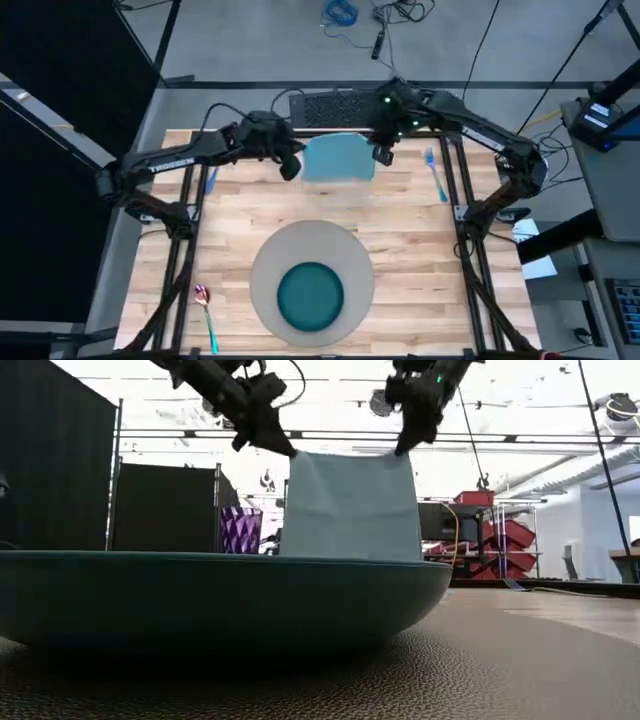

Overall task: Set table place
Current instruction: Fold the blue table napkin

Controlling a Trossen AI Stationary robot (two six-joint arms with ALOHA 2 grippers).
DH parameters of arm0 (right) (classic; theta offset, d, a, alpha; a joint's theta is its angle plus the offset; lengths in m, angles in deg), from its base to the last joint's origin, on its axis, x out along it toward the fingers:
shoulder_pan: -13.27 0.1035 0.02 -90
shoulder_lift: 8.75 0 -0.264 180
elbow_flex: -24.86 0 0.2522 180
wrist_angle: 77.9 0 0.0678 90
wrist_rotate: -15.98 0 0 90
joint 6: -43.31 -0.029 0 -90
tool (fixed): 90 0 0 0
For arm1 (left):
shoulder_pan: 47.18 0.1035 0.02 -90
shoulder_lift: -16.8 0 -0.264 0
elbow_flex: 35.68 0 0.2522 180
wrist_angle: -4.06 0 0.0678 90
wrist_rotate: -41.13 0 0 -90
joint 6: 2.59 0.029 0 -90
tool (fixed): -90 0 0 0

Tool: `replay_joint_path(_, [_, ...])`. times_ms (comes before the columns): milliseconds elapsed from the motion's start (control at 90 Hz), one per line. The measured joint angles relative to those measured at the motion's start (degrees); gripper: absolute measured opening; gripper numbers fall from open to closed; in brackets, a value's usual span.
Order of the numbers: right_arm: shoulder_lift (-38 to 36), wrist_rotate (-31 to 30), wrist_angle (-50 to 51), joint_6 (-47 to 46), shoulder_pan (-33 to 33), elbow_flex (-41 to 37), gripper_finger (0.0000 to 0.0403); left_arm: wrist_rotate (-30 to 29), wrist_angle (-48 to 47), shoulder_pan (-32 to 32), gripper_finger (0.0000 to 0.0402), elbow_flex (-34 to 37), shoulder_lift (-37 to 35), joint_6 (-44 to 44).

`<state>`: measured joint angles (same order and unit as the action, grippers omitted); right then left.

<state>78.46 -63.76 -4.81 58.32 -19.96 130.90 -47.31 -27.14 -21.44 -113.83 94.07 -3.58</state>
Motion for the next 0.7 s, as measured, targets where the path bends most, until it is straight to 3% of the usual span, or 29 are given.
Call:
replay_joint_path(278, [-1.1, 0.6, 3.1, -4.8, 4.7, -2.6, 0.0000, -0.2, -3.5, -2.9, 0.0000, -0.1, -0.4, -1.2])
replay_joint_path(700, [-1.7, 3.7, -6.7, -16.9, 22.7, -22.9, 0.0000, -2.0, -5.0, -15.6, 0.0000, 5.3, 1.6, -5.9])
